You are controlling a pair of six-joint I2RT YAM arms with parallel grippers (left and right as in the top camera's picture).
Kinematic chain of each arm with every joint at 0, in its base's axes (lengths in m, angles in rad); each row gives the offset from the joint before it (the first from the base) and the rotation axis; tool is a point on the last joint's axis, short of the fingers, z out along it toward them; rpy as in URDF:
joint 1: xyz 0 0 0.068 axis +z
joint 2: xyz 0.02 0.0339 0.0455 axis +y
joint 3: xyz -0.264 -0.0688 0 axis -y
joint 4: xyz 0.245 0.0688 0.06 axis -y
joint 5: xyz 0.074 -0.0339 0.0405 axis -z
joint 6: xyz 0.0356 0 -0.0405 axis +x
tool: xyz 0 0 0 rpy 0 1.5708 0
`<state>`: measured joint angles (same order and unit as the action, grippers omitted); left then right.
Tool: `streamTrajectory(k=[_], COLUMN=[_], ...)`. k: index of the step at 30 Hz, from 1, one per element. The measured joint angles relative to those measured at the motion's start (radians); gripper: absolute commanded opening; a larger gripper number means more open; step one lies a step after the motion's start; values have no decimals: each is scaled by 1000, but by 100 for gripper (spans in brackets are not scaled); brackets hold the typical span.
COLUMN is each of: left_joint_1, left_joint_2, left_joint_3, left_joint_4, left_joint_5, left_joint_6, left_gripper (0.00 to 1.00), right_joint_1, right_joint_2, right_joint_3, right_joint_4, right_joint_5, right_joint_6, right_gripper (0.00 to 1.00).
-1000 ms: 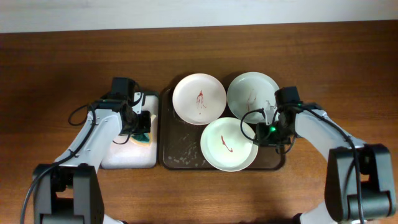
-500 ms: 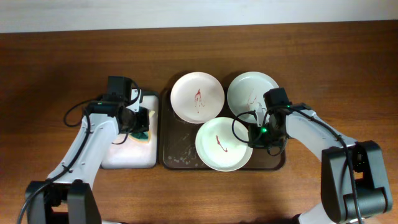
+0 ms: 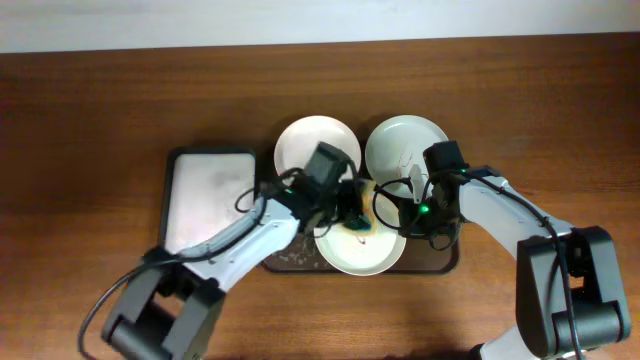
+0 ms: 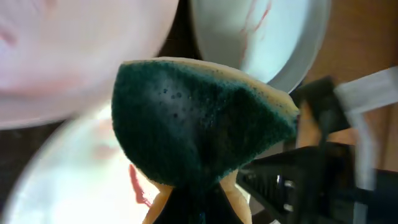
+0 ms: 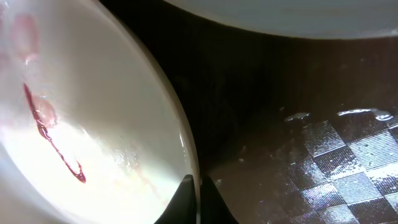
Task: Clean dirty plates on tray and stack at the side
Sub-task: 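Scrub the white plate with the sponge in the left gripper, then return the sponge to the soapy tray with the left gripper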
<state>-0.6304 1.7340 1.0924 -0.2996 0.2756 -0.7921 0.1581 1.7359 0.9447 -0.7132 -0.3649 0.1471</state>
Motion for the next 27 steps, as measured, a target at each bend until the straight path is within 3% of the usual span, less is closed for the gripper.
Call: streamTrajectory(k=[2,8,16,22,26,27], left_joint_1=[-47,-101,-142,-121,-88,-82], left_joint_2=[69,162,177,169,66,-9], left_joint_3=[0,9,58,75,27,20], left_joint_4=[5,43,-118,-217,-275,-288], left_joint_5=[0,-49,-288,-332,-348,-356], left_joint_6=[-60,-83,-88,-87,22,56], left_gripper=[0,0,0,0,0,0], right_joint_1=[0,0,8,8,9,9], right_joint_2=[0,0,2,2,2,2], right_joint_3=[0,0,0,0,2,2], right_joint_4=[0,2,10,10,6,5], right_joint_5=[0,4,-1,-1,-8,-3], right_joint_6=[-1,3,4,4,3,3], right_gripper=[4,4,4,4,4,8])
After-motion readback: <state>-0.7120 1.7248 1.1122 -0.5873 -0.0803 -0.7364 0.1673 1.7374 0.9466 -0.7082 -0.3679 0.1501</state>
